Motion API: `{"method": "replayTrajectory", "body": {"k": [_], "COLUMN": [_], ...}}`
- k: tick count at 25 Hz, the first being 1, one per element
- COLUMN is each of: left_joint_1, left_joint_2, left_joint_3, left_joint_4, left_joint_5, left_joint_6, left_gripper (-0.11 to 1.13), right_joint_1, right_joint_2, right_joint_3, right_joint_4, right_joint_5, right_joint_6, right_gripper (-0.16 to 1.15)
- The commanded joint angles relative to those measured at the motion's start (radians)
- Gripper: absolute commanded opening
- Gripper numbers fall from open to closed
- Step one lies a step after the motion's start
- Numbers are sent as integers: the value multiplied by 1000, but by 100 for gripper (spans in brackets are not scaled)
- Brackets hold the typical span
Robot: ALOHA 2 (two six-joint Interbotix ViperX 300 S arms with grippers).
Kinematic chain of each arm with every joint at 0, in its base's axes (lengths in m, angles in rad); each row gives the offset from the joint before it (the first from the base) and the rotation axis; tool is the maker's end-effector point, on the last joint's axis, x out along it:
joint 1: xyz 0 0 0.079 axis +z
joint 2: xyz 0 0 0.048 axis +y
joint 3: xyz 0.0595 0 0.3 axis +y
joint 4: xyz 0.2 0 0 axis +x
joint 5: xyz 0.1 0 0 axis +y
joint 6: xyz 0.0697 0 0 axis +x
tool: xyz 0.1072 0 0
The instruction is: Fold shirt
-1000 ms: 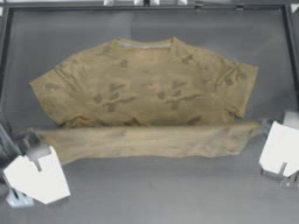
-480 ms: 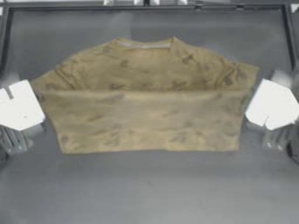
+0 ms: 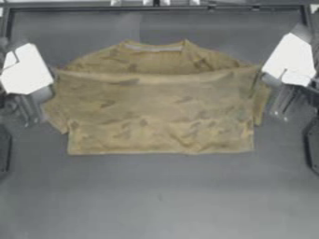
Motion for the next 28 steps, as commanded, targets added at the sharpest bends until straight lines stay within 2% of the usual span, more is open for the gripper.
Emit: {"method": "replayTrajectory", "body": {"k": [1,6,13,18,28], "left_joint_1": [103,258,416,502,641], "left_joint_2": [-14,8,86,158,239], "left_joint_3": [9,46,74,77,101], "left_joint_4": [3,-20,-51,-54,-48], "left_joint_5": [-89,-242,-390,-457,-601], "left_joint_6": [15,28,87,104,127], "left_gripper": [3,3,3,3,3], "right_joint_1": [-95,-232,-396,-502,-652], "right_joint_2": [-17,-9,40,109,250], "right_joint_3": [15,52,92,98,92], "right_joint_4": [6,28,18,-2,-49], "right_joint_5": [-92,-218,-368,-485,-666], "right_joint_6": [-15,-21,-25,-25,-17], "right_gripper": [8,8,8,8,8]}}
